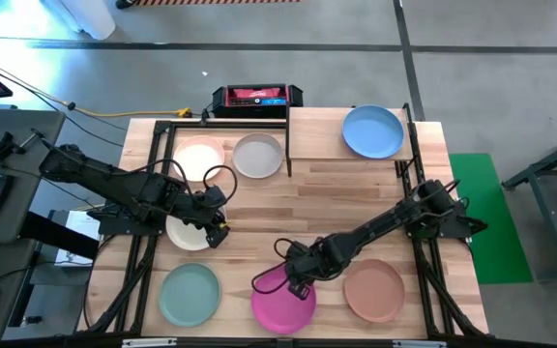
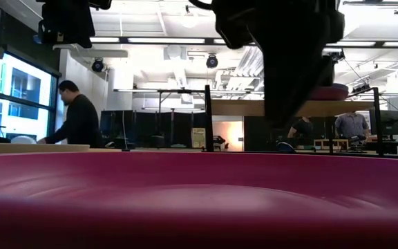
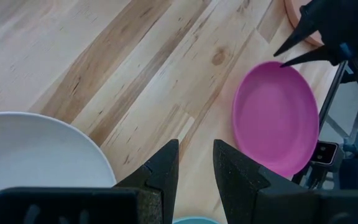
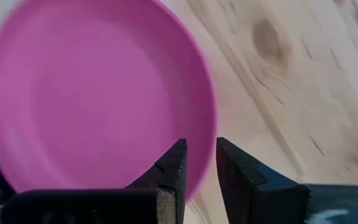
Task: Place and stack plates onto a shelf
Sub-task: Stack the pink plate on top of the blue plate on the shelf
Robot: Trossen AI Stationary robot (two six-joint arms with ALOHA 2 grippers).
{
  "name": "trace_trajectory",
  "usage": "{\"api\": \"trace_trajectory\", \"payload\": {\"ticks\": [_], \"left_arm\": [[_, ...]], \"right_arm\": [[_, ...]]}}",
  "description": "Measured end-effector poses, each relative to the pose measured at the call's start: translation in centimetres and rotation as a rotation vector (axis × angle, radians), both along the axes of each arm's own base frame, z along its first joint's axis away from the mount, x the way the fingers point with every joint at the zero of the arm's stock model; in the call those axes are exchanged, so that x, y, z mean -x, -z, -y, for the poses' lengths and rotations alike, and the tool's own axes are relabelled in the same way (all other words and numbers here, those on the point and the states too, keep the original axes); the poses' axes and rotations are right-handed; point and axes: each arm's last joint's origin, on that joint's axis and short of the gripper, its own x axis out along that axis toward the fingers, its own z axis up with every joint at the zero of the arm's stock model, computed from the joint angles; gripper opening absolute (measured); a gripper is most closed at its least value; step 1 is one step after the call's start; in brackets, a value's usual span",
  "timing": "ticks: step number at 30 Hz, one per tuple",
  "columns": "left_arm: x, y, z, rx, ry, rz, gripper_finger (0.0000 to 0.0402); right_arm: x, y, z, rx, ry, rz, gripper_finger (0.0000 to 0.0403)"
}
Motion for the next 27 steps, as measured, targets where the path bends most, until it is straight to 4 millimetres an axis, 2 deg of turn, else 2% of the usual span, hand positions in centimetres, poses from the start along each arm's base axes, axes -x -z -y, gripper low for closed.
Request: {"api": "trace_trajectory", "payload": {"ticks": [11, 18, 27], "left_arm": [[0.0, 0.0, 0.0, 0.005, -0.007, 0.0, 0.009], [0.0, 0.0, 0.0, 0.006, -0.007, -0.001, 0.009], [0.0, 0.0, 0.0, 0.006, -0.007, -0.001, 0.009]], "right_arm": [[-0.1, 0.0, 0.0, 0.011, -0.013, 0.008, 0.0063], [-0.5, 1.8, -0.2, 0.019, -0.019, -0.028, 0.0063], [-0.5, 2.0, 0.0, 0.038, 0.004, -0.031, 0.0063]]}}
